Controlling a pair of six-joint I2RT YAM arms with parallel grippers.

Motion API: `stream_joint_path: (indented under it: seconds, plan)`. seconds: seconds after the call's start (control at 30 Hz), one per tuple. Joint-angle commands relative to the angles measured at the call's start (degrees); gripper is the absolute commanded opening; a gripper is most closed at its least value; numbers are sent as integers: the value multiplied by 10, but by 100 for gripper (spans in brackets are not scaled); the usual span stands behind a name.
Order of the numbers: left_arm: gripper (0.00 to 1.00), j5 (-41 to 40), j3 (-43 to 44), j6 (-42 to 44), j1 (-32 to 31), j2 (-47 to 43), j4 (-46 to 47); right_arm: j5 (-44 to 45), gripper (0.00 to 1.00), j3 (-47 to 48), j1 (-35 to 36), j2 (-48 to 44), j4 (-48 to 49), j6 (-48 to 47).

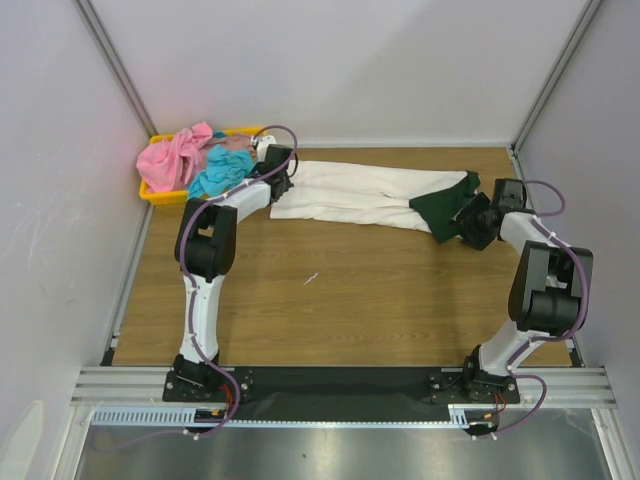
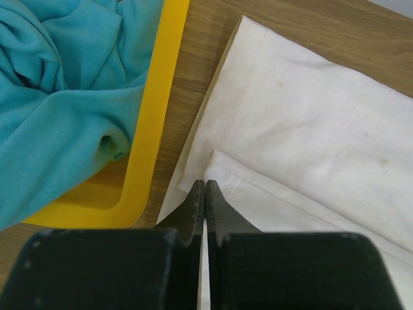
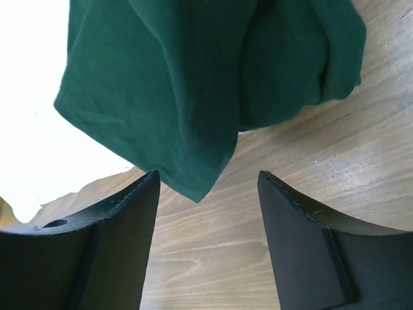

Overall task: Fold and stack the t-shirts
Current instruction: Fold the tshirt

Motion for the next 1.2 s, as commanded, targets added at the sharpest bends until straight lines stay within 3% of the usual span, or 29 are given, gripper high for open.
stream_joint_path:
  seconds: [0.0, 0.23, 0.47, 0.57, 0.6, 0.67, 1.17]
  plan:
    - [0, -19, 1, 10, 12, -32, 16, 8, 66, 8, 6, -9, 51, 27]
    - [0, -16, -3, 10, 17, -33, 19, 18, 51, 25, 23, 19, 61, 35]
    - [0, -8, -3, 13, 23, -33, 21, 39, 49, 42, 36, 39, 45, 33]
    - [0, -5, -2, 12, 24, -31, 23, 41, 26, 49, 37, 44, 44, 32]
    - [0, -4, -2, 13, 24, -29, 23, 42, 12, 53, 38, 46, 43, 32]
    - [0, -5, -3, 12, 25, -30, 23, 46, 0, 64, 40, 51, 38, 30]
    - [0, 7, -4, 14, 32, -28, 28, 43, 0, 207, 51, 110, 19, -5]
